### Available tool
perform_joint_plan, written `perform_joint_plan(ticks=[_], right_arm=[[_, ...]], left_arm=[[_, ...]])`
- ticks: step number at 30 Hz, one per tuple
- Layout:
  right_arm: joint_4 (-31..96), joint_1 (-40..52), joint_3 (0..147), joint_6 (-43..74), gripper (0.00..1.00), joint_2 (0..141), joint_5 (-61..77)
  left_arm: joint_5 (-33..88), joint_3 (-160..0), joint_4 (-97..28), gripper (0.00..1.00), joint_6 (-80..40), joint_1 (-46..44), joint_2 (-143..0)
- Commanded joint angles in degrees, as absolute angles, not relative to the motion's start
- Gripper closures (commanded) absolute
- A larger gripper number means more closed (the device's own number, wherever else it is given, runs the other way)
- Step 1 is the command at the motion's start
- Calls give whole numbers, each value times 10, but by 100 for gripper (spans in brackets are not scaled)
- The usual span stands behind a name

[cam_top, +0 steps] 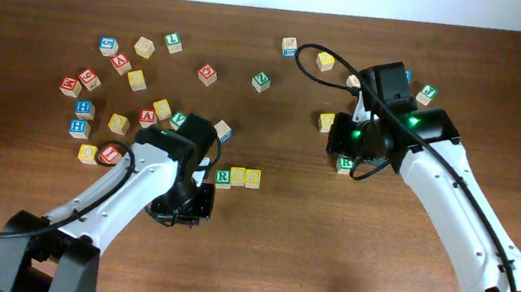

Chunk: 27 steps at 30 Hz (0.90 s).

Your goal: Spell out RSS

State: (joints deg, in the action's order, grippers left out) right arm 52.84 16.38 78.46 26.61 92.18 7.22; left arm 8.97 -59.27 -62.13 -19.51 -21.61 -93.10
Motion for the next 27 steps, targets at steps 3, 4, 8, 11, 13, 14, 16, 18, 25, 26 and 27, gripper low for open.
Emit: perform_joint_plan(ticks=[3, 4, 8, 11, 13, 14, 16, 18, 25, 26, 27], right_arm=[[527, 164, 794, 257, 49, 914, -12], [528, 164, 794, 257, 18, 914, -11], [528, 164, 794, 257, 2, 914, -11], [528, 164, 794, 257, 2, 914, -11], [528, 164, 794, 257, 2, 914, -11], [528, 164, 794, 257, 2, 914, -11], [527, 164, 794, 257, 2, 914, -11], [527, 164, 794, 257, 2, 914, -11], [527, 164, 794, 257, 2, 914, -11], [527, 164, 794, 257, 2, 914, -11], [527, 164, 794, 257, 2, 914, -11]], left_arm=[[94, -586, -622, 100, -203, -218, -919], [96, -584, -622, 100, -203, -220, -919], [96, -581, -622, 100, -212, -233, -919], [96, -581, -615, 100, -216, -244, -919], [96, -581, -614, 100, -216, -253, -919], [96, -581, -614, 100, -216, -257, -919], [96, -581, -615, 100, -218, -262, -919], [96, -579, -622, 100, -219, -265, -919], [110, -539, -631, 100, -218, -265, -919], [121, -539, -630, 100, -219, -265, -919], [125, -539, -628, 100, -218, -265, -919]])
